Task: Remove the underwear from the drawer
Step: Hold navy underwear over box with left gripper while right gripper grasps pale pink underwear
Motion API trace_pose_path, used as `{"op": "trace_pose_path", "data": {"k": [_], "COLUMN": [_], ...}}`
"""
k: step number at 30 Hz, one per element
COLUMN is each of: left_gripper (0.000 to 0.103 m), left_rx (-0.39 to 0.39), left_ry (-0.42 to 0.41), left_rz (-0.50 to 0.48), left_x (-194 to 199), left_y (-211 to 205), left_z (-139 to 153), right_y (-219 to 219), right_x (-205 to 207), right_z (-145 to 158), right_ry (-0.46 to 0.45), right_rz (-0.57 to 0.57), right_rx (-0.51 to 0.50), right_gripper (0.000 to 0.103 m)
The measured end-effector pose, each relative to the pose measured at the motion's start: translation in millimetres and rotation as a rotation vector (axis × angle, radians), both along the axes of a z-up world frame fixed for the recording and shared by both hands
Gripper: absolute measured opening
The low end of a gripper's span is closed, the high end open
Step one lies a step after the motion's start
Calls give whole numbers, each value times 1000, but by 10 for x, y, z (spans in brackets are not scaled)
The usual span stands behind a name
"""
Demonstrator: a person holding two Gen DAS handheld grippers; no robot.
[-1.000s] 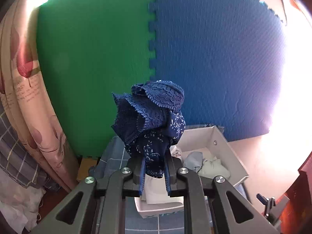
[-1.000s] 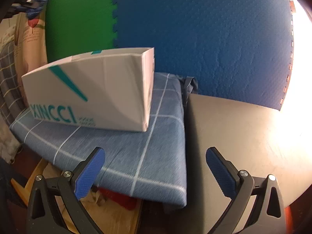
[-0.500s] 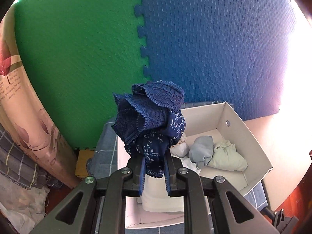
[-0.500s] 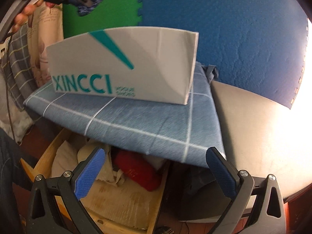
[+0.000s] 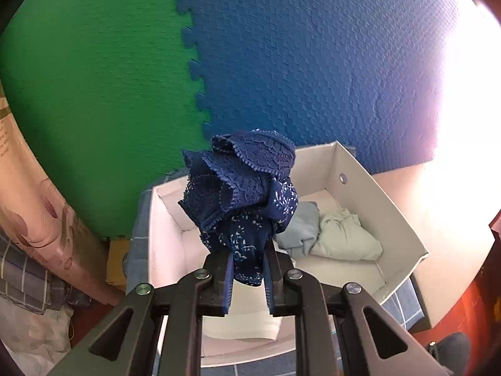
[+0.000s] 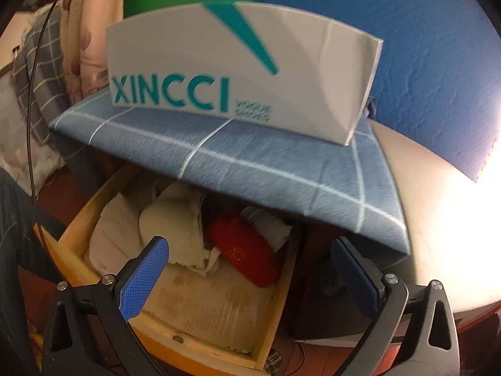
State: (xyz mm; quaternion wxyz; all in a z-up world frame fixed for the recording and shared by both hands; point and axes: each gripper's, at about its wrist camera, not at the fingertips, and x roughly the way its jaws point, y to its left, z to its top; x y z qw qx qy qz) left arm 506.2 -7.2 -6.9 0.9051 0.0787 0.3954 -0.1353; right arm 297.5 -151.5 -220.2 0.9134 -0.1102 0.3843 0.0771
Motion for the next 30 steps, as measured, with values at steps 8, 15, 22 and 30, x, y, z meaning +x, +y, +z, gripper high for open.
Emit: {"op": "trace_pose_path", "data": {"k": [8, 15, 22, 30], "left_gripper": [16, 16, 16, 16], "left_rx": [22, 30, 21, 7], "left_ry": [54, 106, 136, 139], "left_rz": [-21, 0, -13, -35], "left_x": [89, 232, 295, 346], "left_y": [-52, -21, 14, 53], "left_z": [-157, -342, -534, -585], "right_y": [206, 269, 671, 1334], "right_x": [37, 227, 386, 480], "right_z": [-289, -586, -786, -1075], "right_ry": [119, 322, 349, 432], "right_rz": [84, 125, 217, 348], "right_rx": [-47, 132, -2, 2], "right_gripper": [102, 102, 102, 101]}}
